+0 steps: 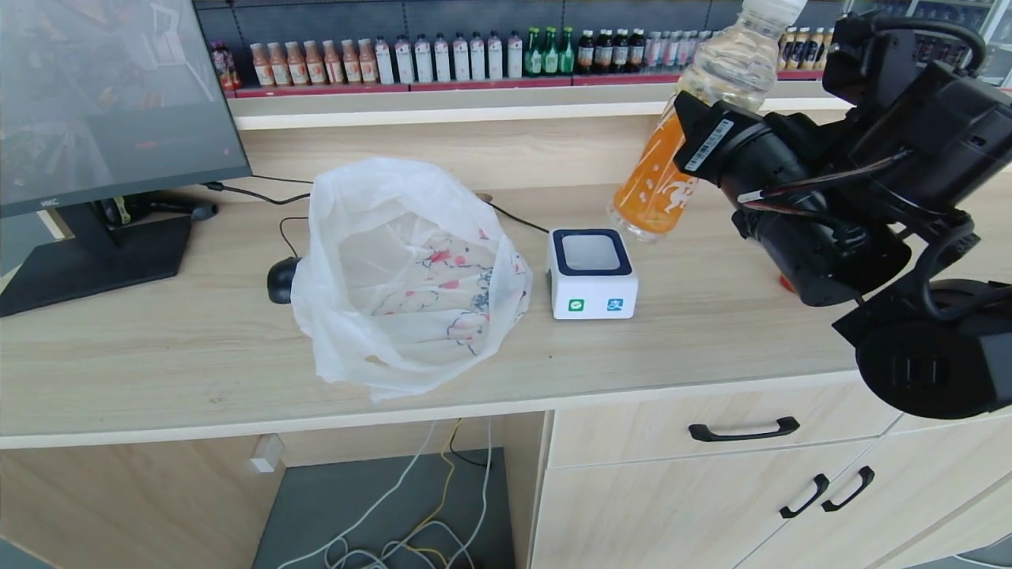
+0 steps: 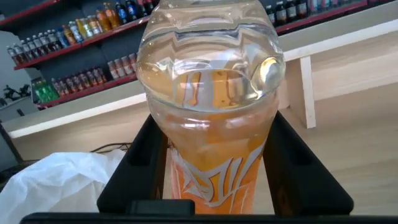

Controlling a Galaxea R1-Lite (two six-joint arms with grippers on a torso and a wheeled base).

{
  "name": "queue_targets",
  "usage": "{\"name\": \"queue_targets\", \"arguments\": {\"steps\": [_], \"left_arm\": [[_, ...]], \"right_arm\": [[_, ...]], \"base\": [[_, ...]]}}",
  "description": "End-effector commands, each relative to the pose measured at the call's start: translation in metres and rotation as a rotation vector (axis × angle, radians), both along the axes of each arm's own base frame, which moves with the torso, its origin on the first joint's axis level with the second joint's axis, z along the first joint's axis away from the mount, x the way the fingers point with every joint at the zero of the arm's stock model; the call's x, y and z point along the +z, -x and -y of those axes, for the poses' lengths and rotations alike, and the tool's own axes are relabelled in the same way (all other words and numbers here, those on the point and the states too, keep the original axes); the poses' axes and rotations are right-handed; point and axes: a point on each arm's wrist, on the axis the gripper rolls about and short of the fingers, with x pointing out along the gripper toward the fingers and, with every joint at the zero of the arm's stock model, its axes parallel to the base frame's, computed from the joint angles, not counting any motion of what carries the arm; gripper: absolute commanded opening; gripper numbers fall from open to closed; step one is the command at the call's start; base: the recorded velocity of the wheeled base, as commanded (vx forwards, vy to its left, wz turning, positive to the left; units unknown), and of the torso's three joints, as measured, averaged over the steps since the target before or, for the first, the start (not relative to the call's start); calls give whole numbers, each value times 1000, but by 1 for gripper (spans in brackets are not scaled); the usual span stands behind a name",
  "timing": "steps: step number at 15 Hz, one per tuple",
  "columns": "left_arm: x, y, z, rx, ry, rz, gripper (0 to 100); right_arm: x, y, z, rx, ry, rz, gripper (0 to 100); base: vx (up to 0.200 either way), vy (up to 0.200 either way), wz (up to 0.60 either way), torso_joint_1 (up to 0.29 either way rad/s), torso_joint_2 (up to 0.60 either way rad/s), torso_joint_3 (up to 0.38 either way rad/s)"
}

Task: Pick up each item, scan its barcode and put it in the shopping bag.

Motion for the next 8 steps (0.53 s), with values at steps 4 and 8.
{"name": "queue_targets", "arguments": {"steps": [4, 8], "left_arm": [[0, 0, 0, 1, 0, 1, 100], [0, 0, 0, 1, 0, 1, 100]], "right_arm": [[-4, -4, -7, 54, -88, -17, 0], [-5, -4, -11, 131, -220, -32, 0]], "base": [[0, 0, 0, 0, 0, 0], [0, 0, 0, 0, 0, 0]]}}
